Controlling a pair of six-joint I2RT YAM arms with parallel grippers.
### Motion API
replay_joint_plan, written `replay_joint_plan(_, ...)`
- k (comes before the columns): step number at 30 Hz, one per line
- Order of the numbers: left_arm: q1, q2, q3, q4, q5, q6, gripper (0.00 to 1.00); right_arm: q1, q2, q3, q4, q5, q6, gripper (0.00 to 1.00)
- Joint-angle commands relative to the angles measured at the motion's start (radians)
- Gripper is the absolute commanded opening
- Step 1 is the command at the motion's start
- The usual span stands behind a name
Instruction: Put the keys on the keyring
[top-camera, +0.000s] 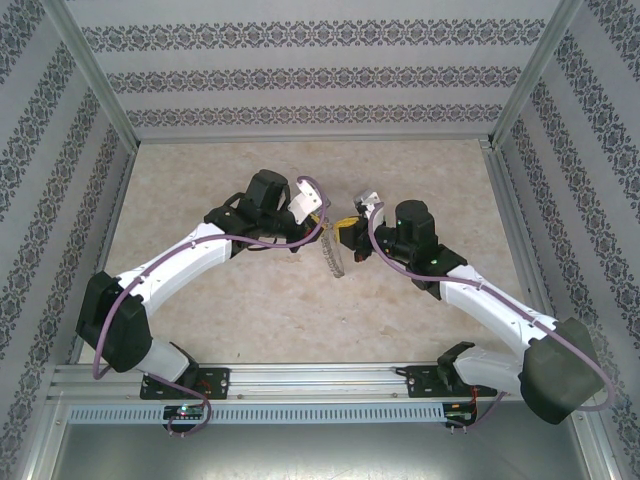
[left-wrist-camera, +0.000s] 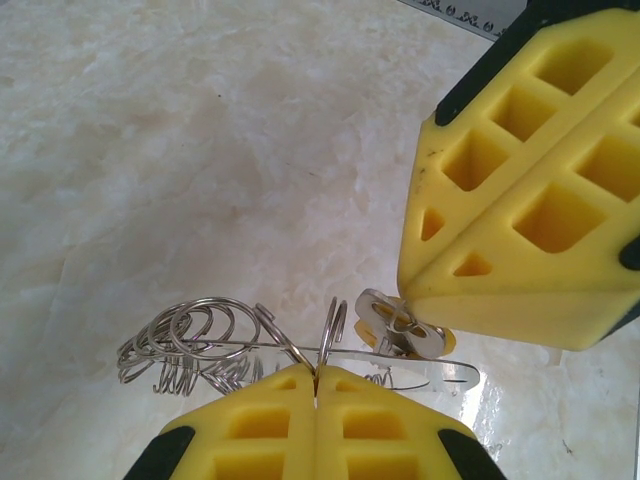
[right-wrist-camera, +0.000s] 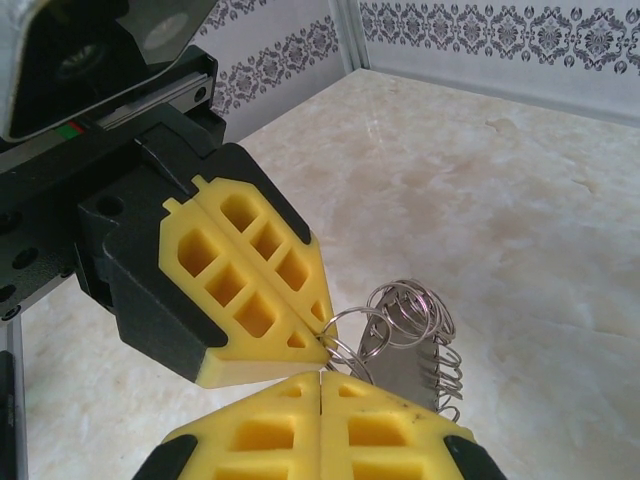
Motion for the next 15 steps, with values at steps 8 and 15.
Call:
replay_joint_plan(8,-0.015,0.009,0.041,0.005,0.037,0.004,0.00,0.026,0.010,0.060,0.024,0.003,-0.023,0.00)
replay_joint_plan(15,-0.016,0.005,0.046,0.004,0.038,0.004,0.00,0.026,0.030,0.060,0.032,0.005,-0.023,0.00)
